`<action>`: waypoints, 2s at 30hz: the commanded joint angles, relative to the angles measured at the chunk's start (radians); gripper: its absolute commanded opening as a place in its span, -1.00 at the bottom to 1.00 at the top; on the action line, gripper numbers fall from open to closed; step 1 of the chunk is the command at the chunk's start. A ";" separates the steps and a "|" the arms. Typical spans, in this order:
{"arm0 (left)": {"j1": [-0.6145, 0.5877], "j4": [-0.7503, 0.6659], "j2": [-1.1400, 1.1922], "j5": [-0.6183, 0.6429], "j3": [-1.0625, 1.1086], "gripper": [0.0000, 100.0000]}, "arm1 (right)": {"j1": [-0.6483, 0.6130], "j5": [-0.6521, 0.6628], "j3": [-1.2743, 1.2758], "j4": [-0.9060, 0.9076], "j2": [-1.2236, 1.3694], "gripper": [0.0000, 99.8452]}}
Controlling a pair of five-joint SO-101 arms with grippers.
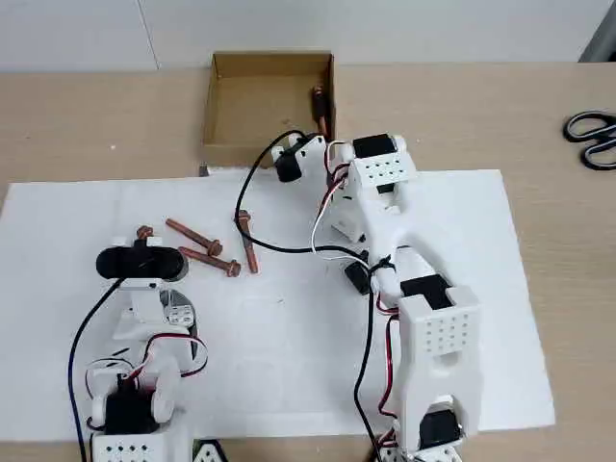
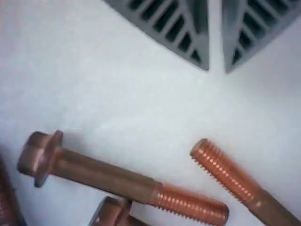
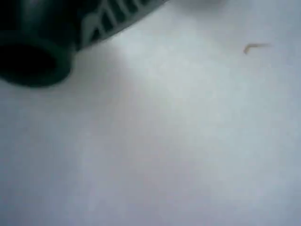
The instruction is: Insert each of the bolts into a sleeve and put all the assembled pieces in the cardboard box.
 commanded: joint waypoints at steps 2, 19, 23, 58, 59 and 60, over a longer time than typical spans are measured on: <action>-0.006 0.006 -0.008 0.000 -0.007 -0.99 | -0.002 0.002 0.012 0.008 0.018 -0.98; -0.006 0.006 -0.008 -0.002 -0.007 -0.99 | -0.002 -0.210 0.012 0.117 -0.303 -0.98; -0.006 0.006 -0.008 -0.002 -0.008 -0.99 | -0.001 -0.347 0.012 0.217 -0.341 -0.98; 0.054 0.229 0.829 0.160 -1.078 -0.97 | 0.426 -0.621 0.752 0.216 -0.964 -0.99; 0.072 0.265 0.908 0.193 -1.139 -0.97 | 0.432 -0.621 0.766 0.213 -0.972 -0.99; 0.092 0.298 0.984 0.230 -1.201 -0.97 | 0.437 -0.621 0.775 0.213 -0.978 -0.99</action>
